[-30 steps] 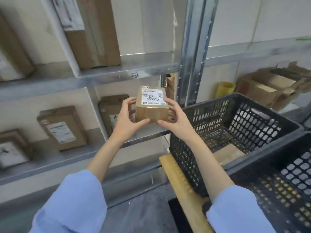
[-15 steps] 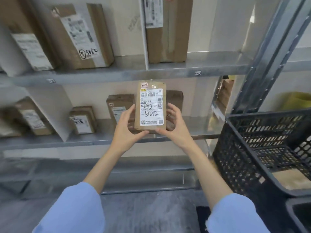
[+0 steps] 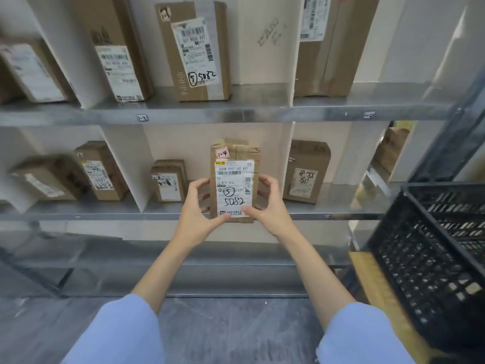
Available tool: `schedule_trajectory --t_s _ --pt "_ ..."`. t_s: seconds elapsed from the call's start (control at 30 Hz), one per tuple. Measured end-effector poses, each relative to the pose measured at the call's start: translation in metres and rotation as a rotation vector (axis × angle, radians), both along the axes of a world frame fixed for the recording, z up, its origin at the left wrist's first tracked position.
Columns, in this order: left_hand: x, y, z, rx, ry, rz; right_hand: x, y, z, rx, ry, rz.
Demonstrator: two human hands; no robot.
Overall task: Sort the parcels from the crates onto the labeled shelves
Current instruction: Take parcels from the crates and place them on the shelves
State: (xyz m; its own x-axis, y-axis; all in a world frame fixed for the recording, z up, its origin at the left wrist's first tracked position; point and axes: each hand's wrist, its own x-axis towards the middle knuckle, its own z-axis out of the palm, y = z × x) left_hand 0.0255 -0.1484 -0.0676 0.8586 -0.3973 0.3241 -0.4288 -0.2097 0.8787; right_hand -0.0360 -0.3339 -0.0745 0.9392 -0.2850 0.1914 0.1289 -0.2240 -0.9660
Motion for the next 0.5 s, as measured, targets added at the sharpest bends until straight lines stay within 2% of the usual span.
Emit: schedule_trajectory --t_s 0.27,0.5 --pt "0.028 0.038 0.008 0.055 -0.073 -0.081 0.006 0.039 0.01 -0.069 -0.033 -0.08" --pt "0.04 0.014 0.022 0.122 -0.174 -0.23 -0.005 0.025 0.022 -0.044 -0.034 -0.24"
